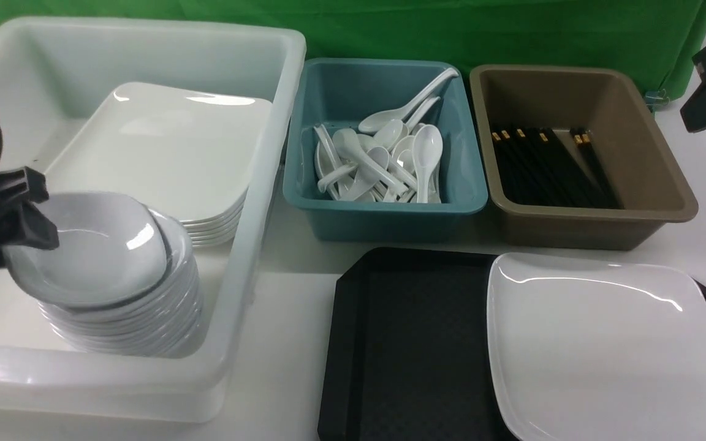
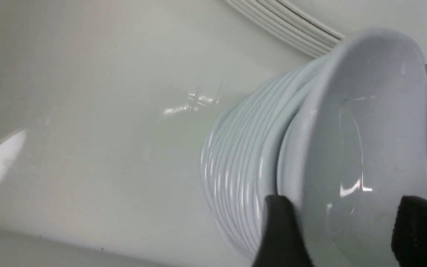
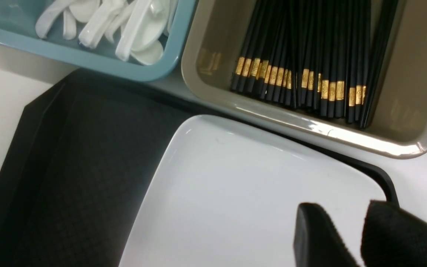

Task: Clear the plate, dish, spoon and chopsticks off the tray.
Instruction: Use the left arm to put the small plate into the large storage box on the left, then use the left arm to grab a plate from the dinner plate

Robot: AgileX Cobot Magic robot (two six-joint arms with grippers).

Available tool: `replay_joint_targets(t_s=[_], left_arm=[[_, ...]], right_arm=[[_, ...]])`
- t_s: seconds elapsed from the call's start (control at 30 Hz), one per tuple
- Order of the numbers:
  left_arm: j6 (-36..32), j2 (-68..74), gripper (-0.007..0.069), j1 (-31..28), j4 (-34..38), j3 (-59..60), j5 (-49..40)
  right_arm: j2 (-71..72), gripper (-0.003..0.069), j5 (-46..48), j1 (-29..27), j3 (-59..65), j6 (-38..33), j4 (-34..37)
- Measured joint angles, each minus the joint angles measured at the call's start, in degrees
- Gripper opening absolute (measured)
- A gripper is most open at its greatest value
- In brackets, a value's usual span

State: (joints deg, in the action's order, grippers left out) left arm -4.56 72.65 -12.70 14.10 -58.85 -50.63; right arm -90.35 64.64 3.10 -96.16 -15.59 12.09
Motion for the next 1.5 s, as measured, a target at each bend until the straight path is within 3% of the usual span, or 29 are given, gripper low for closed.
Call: replay_joint_targets(t_s=[0.07,0.17,0.23,0.33,0.43,0.47,0.5,0.57,0.6,0.63,0.67,0.8,1.0,1.1,1.2,1.23,1.3,1.5], left_arm=[[0.0,-1.0,0.0497,0.0,-0.8,-3.3,-2.3],[0.0,-2.3,0.0519,0.0,-0.1,-7.2,-4.2],[0.0,-2.6,0.0512,0.2,0.8,-8.1,-4.7],[0.0,-3.0,0.0430,3.4,4.3,-9.4,-5.6],[-0.5,-1.7,0.0152,16.5,7.2,-9.4,-5.6],[-0.6,-1.4,0.0138,17.3,7.2,-9.4,-5.4],[-0.7,-0.5,0.0076,22.6,7.2,-9.4,-4.6],[-0.2,1.4,0.0038,28.8,7.2,-9.4,-2.2],[0.2,3.5,0.0019,34.8,7.2,-9.4,0.5],[0.2,3.8,0.0015,35.6,7.2,-9.4,0.9],[0.2,7.3,0.0007,42.9,6.7,-9.6,5.6],[0.9,14.7,0.0008,49.5,6.4,-11.8,10.7],[2.2,32.6,0.0109,52.2,6.0,-26.3,9.1],[2.2,38.1,0.0195,52.2,5.9,-31.4,8.9],[1.9,44.7,0.0341,52.2,5.4,-37.5,8.9],[1.8,45.0,0.0341,52.2,5.4,-37.5,8.9],[1.6,48.7,0.0440,52.2,5.0,-41.0,9.6],[0.6,54.7,0.0541,52.2,4.0,-44.9,13.8]], right_arm=[[0.0,0.0230,0.0,0.0,0.0,0.0,0.0],[0.0,0.0232,0.0,0.0,0.0,0.1,0.0],[0.0,0.0234,0.0,0.0,0.0,0.1,0.0],[0.0,0.0234,0.0,0.0,0.0,0.1,0.1],[0.0,0.0234,0.0,0.0,0.0,0.1,0.5],[0.0,0.0234,0.0,0.0,0.0,0.1,0.5],[0.0,0.0234,0.0,0.0,0.0,0.1,0.5],[0.0,0.0234,0.0,0.0,0.0,0.1,0.6],[0.0,0.0234,0.0,0.0,0.0,0.1,0.6],[0.0,0.0234,0.0,0.0,0.0,0.1,0.6],[0.0,0.0234,0.0,0.0,0.0,0.1,0.6],[0.0,0.0234,0.0,0.0,0.0,0.1,0.6],[0.0,0.0236,0.0,0.0,0.0,0.1,0.6],[0.0,0.0236,0.0,0.0,0.0,0.1,0.6],[0.0,0.0237,0.0,0.0,0.0,0.1,0.6],[0.0,0.0237,0.0,0.0,0.0,0.1,0.6],[0.0,0.0237,0.0,0.0,0.0,0.1,0.6],[0.0,0.0237,0.0,0.0,0.0,0.1,0.7]])
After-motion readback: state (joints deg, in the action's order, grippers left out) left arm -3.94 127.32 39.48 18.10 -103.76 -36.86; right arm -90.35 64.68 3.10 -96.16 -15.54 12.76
